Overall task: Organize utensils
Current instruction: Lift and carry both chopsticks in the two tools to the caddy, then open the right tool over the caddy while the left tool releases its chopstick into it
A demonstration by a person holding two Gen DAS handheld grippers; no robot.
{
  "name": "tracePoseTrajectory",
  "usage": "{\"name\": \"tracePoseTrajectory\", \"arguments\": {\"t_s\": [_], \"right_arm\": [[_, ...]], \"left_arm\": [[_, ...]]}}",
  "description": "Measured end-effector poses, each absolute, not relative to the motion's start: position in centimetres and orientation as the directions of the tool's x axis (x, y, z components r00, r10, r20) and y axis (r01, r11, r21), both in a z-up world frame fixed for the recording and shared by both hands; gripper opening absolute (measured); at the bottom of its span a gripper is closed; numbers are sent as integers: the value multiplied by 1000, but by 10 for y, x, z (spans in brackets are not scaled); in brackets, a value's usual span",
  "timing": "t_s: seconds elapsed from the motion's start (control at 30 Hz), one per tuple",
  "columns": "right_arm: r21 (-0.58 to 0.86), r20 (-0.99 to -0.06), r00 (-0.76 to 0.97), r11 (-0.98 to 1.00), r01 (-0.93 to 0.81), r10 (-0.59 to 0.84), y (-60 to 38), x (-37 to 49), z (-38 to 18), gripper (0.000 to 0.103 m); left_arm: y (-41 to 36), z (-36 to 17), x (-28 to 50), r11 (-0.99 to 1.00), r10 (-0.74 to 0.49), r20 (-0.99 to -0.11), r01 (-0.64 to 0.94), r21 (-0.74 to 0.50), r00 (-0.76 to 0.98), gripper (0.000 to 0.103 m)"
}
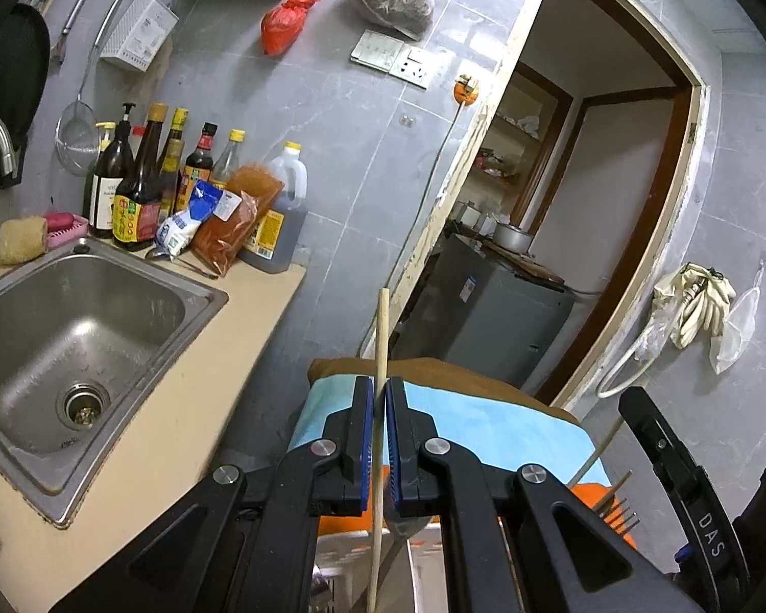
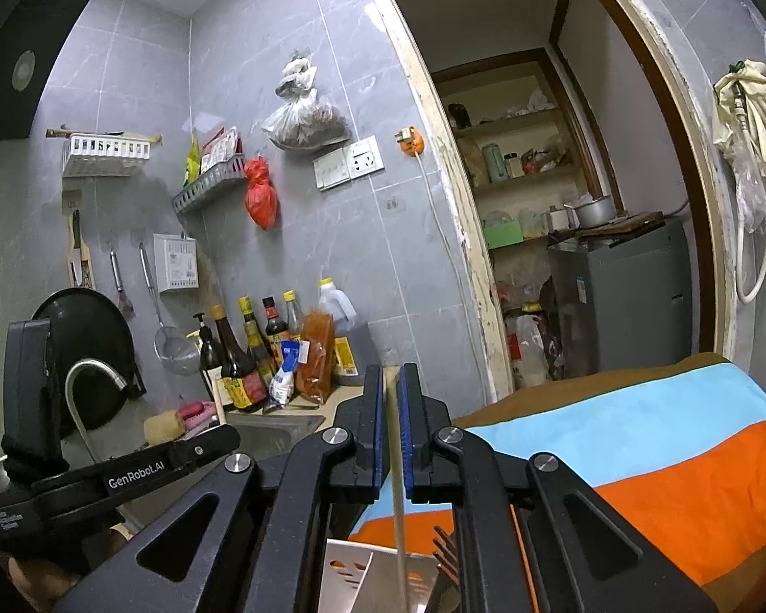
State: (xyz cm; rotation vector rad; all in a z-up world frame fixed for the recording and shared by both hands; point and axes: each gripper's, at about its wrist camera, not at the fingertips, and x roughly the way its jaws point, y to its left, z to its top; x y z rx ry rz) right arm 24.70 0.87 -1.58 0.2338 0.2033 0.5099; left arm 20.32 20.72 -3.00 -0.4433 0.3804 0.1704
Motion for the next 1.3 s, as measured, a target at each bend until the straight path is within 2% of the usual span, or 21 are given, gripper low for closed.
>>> {"name": "tracePoseTrajectory", "arguments": {"t_s": [0.1,0.17,0.43,0.53,0.63,0.77,1.0,1.23,1.3], "right_arm": [[270,-144,853,849,-454,502,7,244,-14,16],[271,-141,854,850,-452,500,6,241,-12,26],[255,-147,866,864,-434,478,-5,229,-1,27],[250,-152,872,872,-421,465,-12,224,1,33],[249,-163,878,879,-406,451,-20,219,2,36],[242,-195,874,885,-397,445,-30,214,2,40],[221,-236,869,895,-388,435,-53,196,3,52],[225,-297,860,906,-359,415,-87,172,1,67],[222,-309,862,912,-345,402,-99,163,1,72]], "left_arm": [[206,-30,201,892,63,-405,-234,-387,912,6],[205,-30,200,894,53,-411,-227,-386,910,6],[201,-33,192,898,29,-453,-222,-379,891,10],[197,-33,189,901,19,-461,-215,-377,887,11],[192,-31,185,907,12,-457,-203,-370,890,18],[186,-28,177,907,6,-452,-195,-372,892,33],[170,-22,163,917,-7,-447,-173,-360,895,43],[143,-13,138,933,-21,-442,-142,-332,897,67],[133,-10,131,938,-15,-441,-140,-316,897,77]]}}
